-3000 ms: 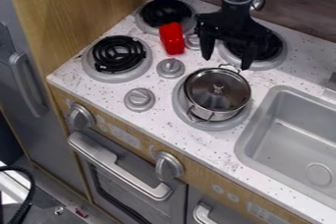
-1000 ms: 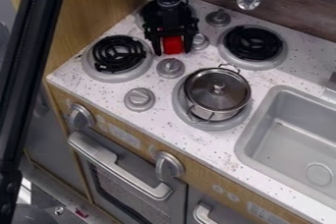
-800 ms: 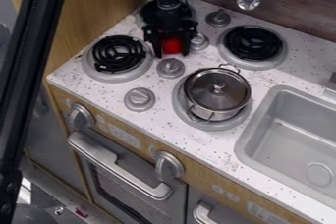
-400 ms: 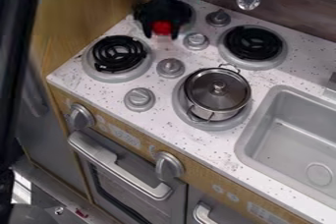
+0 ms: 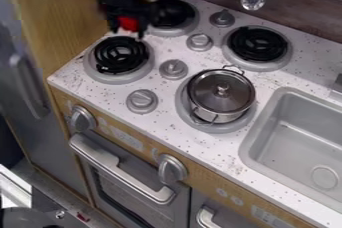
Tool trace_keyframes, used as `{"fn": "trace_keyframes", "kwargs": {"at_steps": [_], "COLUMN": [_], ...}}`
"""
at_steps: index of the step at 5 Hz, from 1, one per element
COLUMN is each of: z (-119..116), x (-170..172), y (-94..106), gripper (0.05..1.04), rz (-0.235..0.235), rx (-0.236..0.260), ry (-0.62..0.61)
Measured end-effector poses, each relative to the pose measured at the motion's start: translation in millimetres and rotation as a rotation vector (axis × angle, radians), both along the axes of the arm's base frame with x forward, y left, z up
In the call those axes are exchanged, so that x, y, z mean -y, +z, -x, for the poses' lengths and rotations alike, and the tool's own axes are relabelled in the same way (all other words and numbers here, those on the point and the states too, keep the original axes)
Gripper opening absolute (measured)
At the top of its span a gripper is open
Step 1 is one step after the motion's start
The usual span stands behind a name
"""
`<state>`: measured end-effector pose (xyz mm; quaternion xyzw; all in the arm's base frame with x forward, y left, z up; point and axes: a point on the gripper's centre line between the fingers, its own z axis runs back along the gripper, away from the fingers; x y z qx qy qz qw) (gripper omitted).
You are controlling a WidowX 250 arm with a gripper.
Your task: Move red object to bottom left burner
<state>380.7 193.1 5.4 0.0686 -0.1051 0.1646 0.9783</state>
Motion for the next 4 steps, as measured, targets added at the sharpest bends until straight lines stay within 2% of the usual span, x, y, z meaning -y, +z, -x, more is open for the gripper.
{"fn": "trace_keyframes", "kwargs": {"at_steps": [1,2,3,4], "z": [12,22,26,22], "x": [-10,-11,-7,-5], "y": [-8.4,-25.2,-35.8,-33.1], "gripper": [0.749,0.749,0.819,1.005], "rz": [0.034,0.083,0.105,0.095], "rx": [0.001,-0.046,-0.074,-0.081], "ry": [-0.036,-0.076,-0.086,-0.103]}}
